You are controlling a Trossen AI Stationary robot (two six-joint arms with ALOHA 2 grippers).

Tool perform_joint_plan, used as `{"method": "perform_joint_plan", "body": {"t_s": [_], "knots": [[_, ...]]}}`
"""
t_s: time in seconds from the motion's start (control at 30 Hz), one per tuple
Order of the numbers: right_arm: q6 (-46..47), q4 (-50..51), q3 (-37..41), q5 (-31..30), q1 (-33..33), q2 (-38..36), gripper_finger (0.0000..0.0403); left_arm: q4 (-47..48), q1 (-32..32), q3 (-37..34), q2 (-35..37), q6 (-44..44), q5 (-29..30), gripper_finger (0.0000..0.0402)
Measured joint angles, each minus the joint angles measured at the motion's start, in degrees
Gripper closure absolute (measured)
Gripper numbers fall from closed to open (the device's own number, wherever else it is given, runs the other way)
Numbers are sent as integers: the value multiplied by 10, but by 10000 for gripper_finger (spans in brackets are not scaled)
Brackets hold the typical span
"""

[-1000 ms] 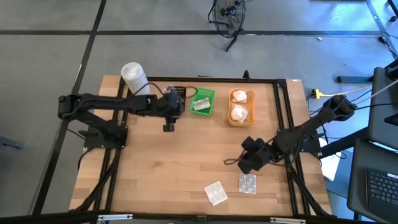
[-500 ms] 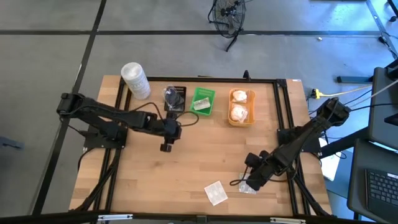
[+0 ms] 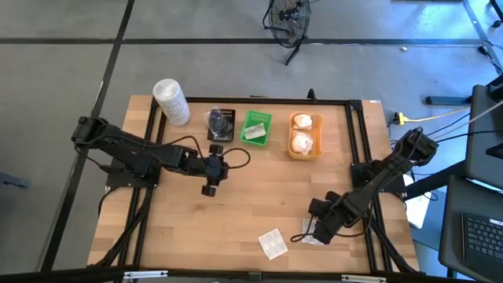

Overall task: Pick & Place Travel size toiletries
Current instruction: Put the white bandage pack into the green bin

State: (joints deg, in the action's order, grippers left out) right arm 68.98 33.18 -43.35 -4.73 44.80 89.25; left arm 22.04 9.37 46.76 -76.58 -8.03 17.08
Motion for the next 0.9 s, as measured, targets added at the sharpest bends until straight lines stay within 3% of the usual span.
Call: {"method": "perform_joint_plan", "body": {"t_s": [0.17, 0.33, 0.9], "knots": [[-10, -3, -3, -6, 1, 17, 171, 0, -6, 0, 0, 0, 0, 226], [-21, -5, -3, -11, 1, 31, 185, 0, -6, 0, 0, 0, 13, 226], [40, 14, -2, -17, 0, 33, 388, 0, -6, 0, 0, -2, 15, 226]]}}
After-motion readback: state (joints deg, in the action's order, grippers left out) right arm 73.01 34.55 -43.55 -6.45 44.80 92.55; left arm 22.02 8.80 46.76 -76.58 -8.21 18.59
